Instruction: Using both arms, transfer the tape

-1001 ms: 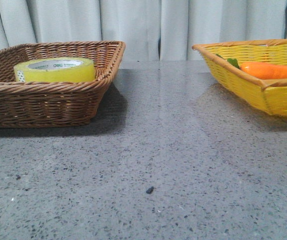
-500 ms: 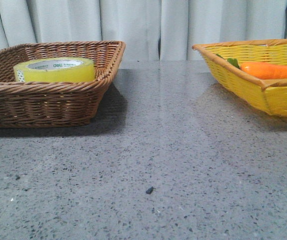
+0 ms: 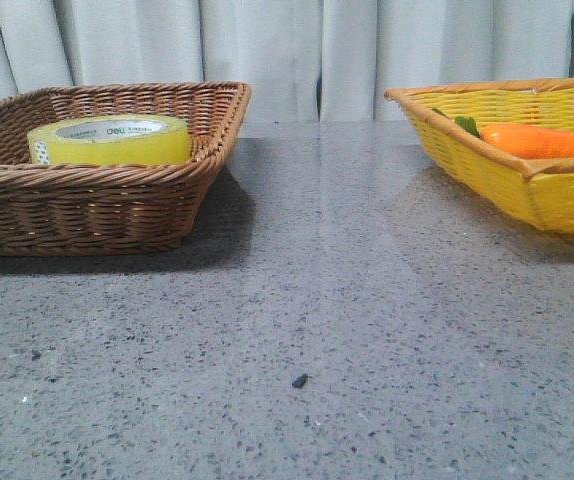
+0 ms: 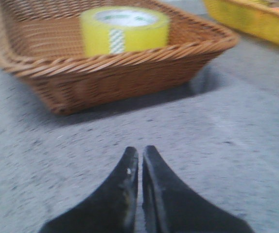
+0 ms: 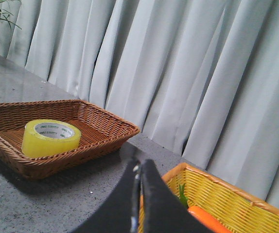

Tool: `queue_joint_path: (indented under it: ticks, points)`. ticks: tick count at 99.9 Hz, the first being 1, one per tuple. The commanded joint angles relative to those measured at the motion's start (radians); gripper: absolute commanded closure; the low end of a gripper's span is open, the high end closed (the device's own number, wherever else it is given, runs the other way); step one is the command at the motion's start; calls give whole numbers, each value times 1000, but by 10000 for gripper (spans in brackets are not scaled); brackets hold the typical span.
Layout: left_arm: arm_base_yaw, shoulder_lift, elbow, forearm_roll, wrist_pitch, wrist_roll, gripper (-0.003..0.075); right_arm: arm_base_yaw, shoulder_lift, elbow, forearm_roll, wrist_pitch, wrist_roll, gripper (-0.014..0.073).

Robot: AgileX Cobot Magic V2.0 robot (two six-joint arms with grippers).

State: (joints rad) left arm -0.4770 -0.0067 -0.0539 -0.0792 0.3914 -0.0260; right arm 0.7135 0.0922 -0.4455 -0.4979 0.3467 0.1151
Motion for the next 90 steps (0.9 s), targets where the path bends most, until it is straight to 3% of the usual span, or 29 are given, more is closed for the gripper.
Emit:
queue_joint_path:
  ticks: [1,10,35,41,90]
  points:
    - [75,-16,18,0,-171,-7,741,-4,13,-24,-12,-69,-2,668]
    - [164,-28,68,0,-265,-7,741,-4,13,-24,-12,-69,-2,668]
    - [342,-30,66,0,-161,-7,741,-4,13,-24,-12,-69,-2,668]
    - [349,-30,66,0,-101,-7,741,-4,13,-24,-12,-69,-2,668]
    - [349,-30,66,0,-103,-9,741,-4,13,-24,-12,-69,-2,668]
